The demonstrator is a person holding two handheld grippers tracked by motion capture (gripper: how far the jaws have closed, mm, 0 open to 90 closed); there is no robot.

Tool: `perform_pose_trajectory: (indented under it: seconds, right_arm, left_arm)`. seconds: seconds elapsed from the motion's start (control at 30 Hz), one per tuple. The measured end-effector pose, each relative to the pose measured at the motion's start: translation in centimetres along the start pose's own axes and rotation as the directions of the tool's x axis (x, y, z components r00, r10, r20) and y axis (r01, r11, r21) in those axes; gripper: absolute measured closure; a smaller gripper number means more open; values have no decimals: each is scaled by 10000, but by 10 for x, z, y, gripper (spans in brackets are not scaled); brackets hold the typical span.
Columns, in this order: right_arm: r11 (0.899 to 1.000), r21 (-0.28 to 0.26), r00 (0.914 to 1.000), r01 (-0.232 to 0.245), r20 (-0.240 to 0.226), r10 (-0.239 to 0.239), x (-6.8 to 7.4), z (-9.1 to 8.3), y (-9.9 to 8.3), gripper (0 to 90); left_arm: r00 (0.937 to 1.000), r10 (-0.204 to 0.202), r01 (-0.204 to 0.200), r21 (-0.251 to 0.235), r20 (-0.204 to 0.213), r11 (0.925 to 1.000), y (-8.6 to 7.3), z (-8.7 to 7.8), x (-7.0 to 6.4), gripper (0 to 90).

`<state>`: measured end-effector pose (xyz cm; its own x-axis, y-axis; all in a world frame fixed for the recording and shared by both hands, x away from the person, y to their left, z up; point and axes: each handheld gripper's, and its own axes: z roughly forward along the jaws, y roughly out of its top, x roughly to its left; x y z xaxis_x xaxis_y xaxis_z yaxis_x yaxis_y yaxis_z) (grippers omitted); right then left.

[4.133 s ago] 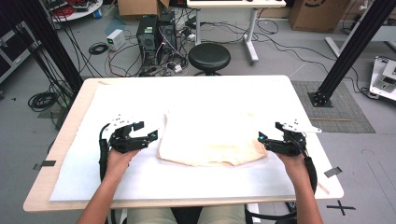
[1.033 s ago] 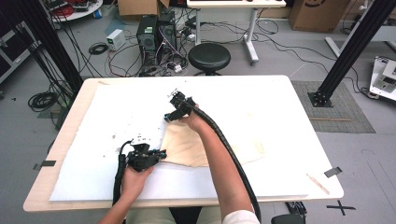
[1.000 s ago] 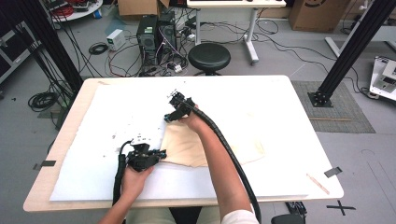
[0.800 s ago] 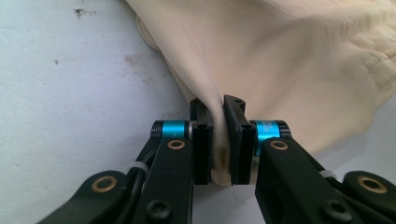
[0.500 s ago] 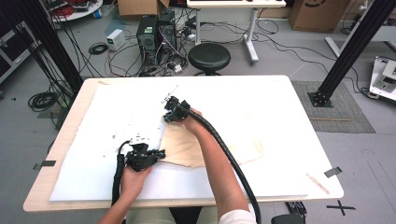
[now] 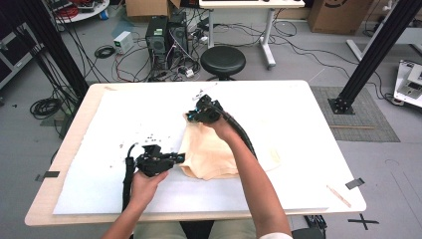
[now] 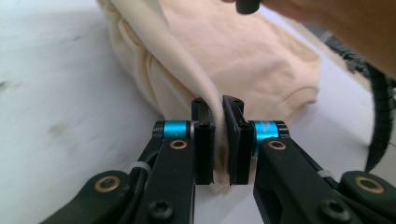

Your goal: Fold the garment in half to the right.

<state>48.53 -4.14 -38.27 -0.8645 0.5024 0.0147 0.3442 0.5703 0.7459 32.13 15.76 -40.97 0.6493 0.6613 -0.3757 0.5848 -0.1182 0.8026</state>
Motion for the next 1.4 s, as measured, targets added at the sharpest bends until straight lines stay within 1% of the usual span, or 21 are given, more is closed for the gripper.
perform_pose_trajectory:
  seconds: [0.03,0.1,0.13,0.2,0.27,0.3,0.37,0.47,0.57,0.63,0.7,0.77,0.87,0.93,1.07,1.13,1.17,1.27,1.3,1.33,1.4]
  right_arm:
    - [9999,-150,10000,-58,76,59,-3,-7,-3,845]
    - [9997,-203,9997,-136,175,140,-7,-15,-7,845]
    - [9994,-274,9992,-190,333,199,-10,-23,-10,845]
    - [9988,-360,9982,-342,486,360,-15,-33,-17,845]
    - [9975,-442,9962,-556,645,584,-22,-45,-25,845]
    - [9967,-479,9946,-651,776,687,-27,-52,-31,844]
    - [9953,-521,9914,-818,982,866,-33,-62,-40,844]
    - [9922,-607,9856,-1086,1234,1154,-43,-74,-50,844]
    - [9878,-658,9768,-1413,1527,1499,-54,-85,-62,844]
    - [9856,-641,9713,-1563,1714,1651,-61,-89,-69,844]
    - [9842,-642,9656,-1653,1927,1747,-67,-92,-75,844]
    - [9818,-668,9615,-1780,2006,1880,-72,-94,-80,844]
    - [9809,-685,9555,-1819,2234,1928,-79,-99,-87,842]
    - [9790,-757,9495,-1892,2401,2021,-83,-103,-91,841]
    - [9768,-625,9413,-2050,2608,2142,-93,-107,-98,840]
    - [9757,-474,9351,-2139,2790,2186,-96,-108,-102,840]
    - [9737,-513,9319,-2220,2827,2273,-97,-108,-104,840]
    - [9716,-623,9285,-2281,2862,2364,-102,-112,-109,839]
    - [9702,-636,9258,-2339,2900,2422,-103,-114,-111,838]
    - [9691,-668,9246,-2374,2904,2465,-104,-115,-112,837]
    - [9643,-630,9137,-2574,3089,2641,-105,-116,-115,832]
  left_arm:
    - [9999,41,-41,-45,105,10000,3,3,-3,831]
    - [9992,172,-167,-136,359,9998,10,10,-12,831]
    - [9989,195,-187,-186,437,9997,13,14,-15,831]
    - [9972,352,-343,-145,663,9993,19,27,-24,831]
    - [9955,382,-375,-93,862,9993,24,39,-33,832]
    - [9946,457,-452,-77,936,9990,26,44,-36,831]
    - [9930,436,-437,-10,1093,9990,31,55,-41,831]
    - [9900,279,-291,66,1382,9996,39,71,-48,831]
    - [9881,354,-383,166,1499,9991,48,88,-56,831]
    - [9888,478,-515,227,1415,9984,52,99,-61,832]
    - [9877,583,-632,291,1450,9976,56,110,-66,832]
    - [9869,716,-779,387,1446,9962,59,121,-71,831]
    - [9862,783,-869,533,1455,9948,61,137,-79,831]
    - [9868,804,-905,676,1404,9936,63,148,-82,831]
    - [9870,833,-965,921,1373,9911,66,165,-89,830]
    - [9869,846,-986,993,1371,9902,67,173,-92,829]
    - [9872,840,-978,991,1353,9903,67,177,-94,829]
    - [9870,928,-1067,1033,1309,9889,68,188,-102,828]
    - [9867,959,-1099,1037,1314,9885,68,190,-104,827]
    - [9871,890,-1033,1045,1327,9892,69,193,-105,827]
    - [9878,830,-982,1130,1317,9887,69,199,-107,826]
